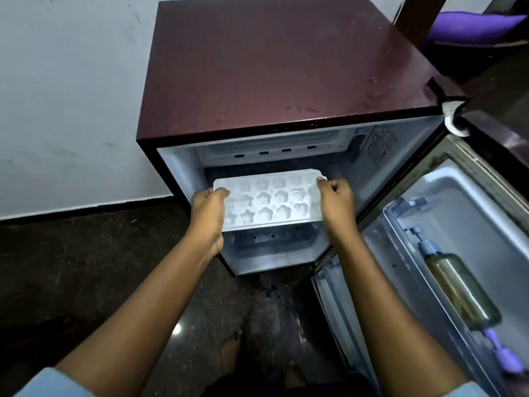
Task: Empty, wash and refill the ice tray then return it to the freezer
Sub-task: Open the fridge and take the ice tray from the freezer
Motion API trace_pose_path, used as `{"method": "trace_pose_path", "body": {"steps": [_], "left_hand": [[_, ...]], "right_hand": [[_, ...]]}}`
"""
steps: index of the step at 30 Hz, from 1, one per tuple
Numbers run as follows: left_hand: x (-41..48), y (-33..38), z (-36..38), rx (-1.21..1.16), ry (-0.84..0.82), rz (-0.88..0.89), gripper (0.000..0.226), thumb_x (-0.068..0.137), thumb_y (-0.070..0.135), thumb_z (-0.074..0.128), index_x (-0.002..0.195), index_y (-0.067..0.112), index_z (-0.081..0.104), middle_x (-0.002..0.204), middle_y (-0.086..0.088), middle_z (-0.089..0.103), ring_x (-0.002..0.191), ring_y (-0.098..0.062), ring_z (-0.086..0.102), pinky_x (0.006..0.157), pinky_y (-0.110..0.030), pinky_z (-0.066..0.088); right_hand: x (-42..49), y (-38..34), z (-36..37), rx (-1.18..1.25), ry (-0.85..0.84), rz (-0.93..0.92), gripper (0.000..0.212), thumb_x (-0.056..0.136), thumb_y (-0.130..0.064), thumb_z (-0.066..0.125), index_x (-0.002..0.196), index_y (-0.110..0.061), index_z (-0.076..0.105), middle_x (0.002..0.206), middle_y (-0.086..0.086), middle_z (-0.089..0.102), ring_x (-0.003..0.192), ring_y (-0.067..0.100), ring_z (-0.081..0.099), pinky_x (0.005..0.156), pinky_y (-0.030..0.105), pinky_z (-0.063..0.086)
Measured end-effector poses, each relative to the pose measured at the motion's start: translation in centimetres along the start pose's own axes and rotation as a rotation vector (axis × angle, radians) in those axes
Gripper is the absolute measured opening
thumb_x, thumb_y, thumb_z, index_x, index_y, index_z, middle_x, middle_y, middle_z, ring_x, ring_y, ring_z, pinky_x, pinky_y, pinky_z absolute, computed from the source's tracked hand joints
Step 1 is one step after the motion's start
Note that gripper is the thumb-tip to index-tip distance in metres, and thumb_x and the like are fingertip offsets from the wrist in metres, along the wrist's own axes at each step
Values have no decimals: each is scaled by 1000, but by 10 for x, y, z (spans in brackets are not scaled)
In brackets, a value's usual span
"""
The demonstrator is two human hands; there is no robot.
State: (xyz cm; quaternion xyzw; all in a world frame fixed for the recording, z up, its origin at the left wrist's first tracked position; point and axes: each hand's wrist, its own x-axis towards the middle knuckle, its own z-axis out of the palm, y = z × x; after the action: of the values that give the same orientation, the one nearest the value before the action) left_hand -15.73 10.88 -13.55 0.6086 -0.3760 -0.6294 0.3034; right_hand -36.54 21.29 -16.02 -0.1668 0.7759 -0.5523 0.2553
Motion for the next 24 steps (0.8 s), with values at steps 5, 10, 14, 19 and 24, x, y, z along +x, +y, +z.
{"method": "trace_pose_path", "body": {"steps": [5,10,14,19,24], "left_hand": [[-31,4,-17,46,-36,27,4,101,17,61,100,14,59,103,-9,72,84,-22,72,66,-33,62],[-44,1,-29,110,-55,108,11,102,19,64,98,19,53,103,-8,67,89,-22,67,73,-36,57],[-57,7,-34,170,-89,153,12,98,26,67,101,22,56,119,-14,70,105,-31,70,91,-48,59],[-64,16,-31,220,-180,225,25,100,36,65,114,15,66,114,-8,74,109,-29,72,97,-49,59],[-62,22,-24,247,-261,257,21,103,32,62,112,14,67,111,-10,75,97,-24,72,85,-45,60]], "right_hand": [[-44,-2,-14,92,42,87,34,105,-31,58,76,-22,43,69,-4,41,64,13,40,64,33,34],[-76,-2,-31,153,48,150,36,88,-55,62,76,-24,47,76,4,50,72,20,50,70,37,41],[-94,-6,-44,228,66,169,40,75,-61,65,77,-22,55,78,8,60,73,25,59,69,42,47],[-118,-13,-57,319,128,202,30,85,-48,69,79,-19,64,82,14,69,75,31,67,72,46,53],[-141,-13,-68,388,209,250,37,99,-38,64,105,-2,70,102,20,79,96,45,75,86,63,60]]}}
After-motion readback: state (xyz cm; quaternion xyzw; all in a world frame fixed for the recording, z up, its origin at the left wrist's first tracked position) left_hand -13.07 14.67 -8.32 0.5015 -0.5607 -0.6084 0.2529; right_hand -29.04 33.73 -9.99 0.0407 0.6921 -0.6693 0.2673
